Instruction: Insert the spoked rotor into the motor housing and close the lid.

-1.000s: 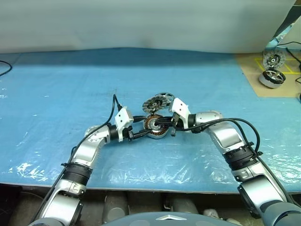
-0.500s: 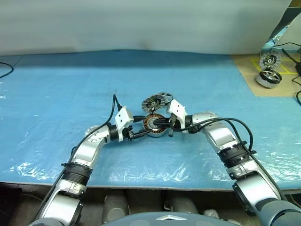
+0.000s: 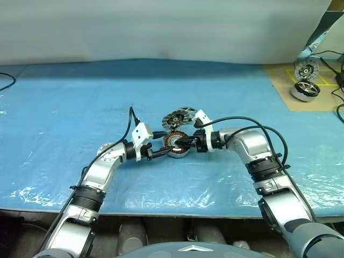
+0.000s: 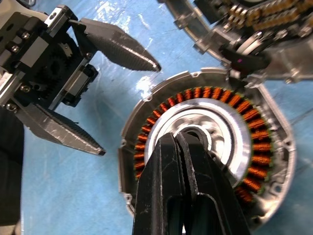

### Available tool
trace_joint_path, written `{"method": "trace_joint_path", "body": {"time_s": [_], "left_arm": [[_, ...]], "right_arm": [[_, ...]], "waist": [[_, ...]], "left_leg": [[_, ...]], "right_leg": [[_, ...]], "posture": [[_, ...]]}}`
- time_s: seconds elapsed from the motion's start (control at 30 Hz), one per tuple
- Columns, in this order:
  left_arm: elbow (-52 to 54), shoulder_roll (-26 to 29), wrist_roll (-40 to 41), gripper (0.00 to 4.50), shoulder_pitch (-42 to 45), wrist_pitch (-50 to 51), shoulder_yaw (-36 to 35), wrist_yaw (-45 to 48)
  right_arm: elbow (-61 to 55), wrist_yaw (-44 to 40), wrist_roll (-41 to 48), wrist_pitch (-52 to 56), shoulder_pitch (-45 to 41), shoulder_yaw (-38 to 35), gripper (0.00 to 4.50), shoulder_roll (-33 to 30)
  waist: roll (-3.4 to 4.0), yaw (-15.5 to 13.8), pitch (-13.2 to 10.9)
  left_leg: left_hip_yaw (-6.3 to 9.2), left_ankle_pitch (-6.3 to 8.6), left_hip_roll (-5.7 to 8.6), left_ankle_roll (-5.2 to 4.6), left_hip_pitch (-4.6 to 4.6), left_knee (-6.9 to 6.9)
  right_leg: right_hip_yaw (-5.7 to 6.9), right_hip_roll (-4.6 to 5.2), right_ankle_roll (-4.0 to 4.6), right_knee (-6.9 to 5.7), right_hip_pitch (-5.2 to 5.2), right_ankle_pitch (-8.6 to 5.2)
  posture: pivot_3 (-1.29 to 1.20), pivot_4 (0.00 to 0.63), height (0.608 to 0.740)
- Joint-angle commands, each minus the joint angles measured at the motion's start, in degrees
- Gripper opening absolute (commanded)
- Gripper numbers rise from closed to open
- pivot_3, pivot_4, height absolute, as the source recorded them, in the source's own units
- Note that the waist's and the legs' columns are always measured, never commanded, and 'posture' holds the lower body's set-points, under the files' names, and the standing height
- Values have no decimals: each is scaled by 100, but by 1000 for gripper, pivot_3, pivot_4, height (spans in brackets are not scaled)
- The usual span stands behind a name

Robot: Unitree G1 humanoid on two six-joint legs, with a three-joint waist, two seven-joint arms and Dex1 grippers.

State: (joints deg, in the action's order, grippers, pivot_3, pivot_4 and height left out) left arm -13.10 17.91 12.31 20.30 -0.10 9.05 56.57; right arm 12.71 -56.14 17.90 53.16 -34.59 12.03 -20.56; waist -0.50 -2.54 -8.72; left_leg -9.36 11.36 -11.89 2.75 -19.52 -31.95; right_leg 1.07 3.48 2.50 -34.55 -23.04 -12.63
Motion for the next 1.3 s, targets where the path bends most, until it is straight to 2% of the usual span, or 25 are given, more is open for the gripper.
{"method": "trace_joint_path", "body": {"time_s": [0.03,0.17,0.2,0.3,0.37,0.57,0.7,0.97,1.1,1.2,1.3], "left_arm": [[163,1,59,3023,28,-90,-41,-21],[168,9,65,3023,18,-93,-44,-8],[177,11,69,3023,18,-86,-45,-7],[206,10,72,3023,19,-63,-39,-12],[245,4,75,3023,14,-34,-28,-17],[261,1,77,3023,20,-10,-33,-23],[251,0,78,3023,15,-17,-38,-23],[241,-9,74,3023,18,-26,-34,-24],[253,-3,68,3023,10,-20,-33,-21],[259,-3,71,3023,11,-6,-33,-25],[257,-11,67,3023,28,1,-25,-27]], "right_arm": [[92,294,-238,151,423,332,53,-78],[-768,118,691,-48,321,-683,53,157],[-906,105,864,-28,288,-847,53,183],[-1131,71,1121,-58,219,-1040,53,158],[-1241,83,1178,-119,197,-1052,53,135],[-1337,81,622,-703,375,-387,53,-178],[-1113,163,425,-953,378,-213,53,-218],[-248,407,-807,-1708,414,743,53,-489],[17,406,-777,-1434,400,746,53,-499],[87,357,-1072,-1357,496,1111,53,-701],[394,628,-1135,-839,417,1152,53,-618]], "waist": [[0,-10,0],[2,-24,-5],[1,-24,-7],[2,-16,-8],[3,-18,-9],[2,-22,-10],[3,-12,-13],[4,-7,-13],[3,-15,-13],[3,-34,-13],[-4,-42,-6]], "left_leg": [[0,0,0,0,1,5],[0,0,-1,0,-7,13],[0,-2,0,3,-30,14],[-2,-15,4,19,-102,12],[-1,-25,1,5,-113,11],[0,-14,2,22,-113,19],[-1,-14,2,23,-112,16],[-1,-14,2,23,-102,-2],[-1,-12,3,20,-62,-1],[-1,-3,3,4,-36,-1],[-1,0,3,0,-2,8]], "right_leg": [[0,5,-2,0,-1,-1],[-2,7,-7,12,-24,-4],[-2,8,27,12,-47,16],[-2,4,34,1,-119,21],[6,-8,37,-9,-127,22],[12,-5,43,-5,-127,17],[10,-5,43,-1,-127,17],[6,-3,42,-10,-116,17],[5,0,41,-10,-81,16],[5,7,35,-5,-41,12],[4,19,-9,1,6,-15]], "posture": [[0,150,740],[0,150,740],[0,150,740],[0,150,740],[0,150,740],[0,150,740],[0,150,740],[0,150,740],[0,150,740],[0,150,740],[0,150,740]]}}
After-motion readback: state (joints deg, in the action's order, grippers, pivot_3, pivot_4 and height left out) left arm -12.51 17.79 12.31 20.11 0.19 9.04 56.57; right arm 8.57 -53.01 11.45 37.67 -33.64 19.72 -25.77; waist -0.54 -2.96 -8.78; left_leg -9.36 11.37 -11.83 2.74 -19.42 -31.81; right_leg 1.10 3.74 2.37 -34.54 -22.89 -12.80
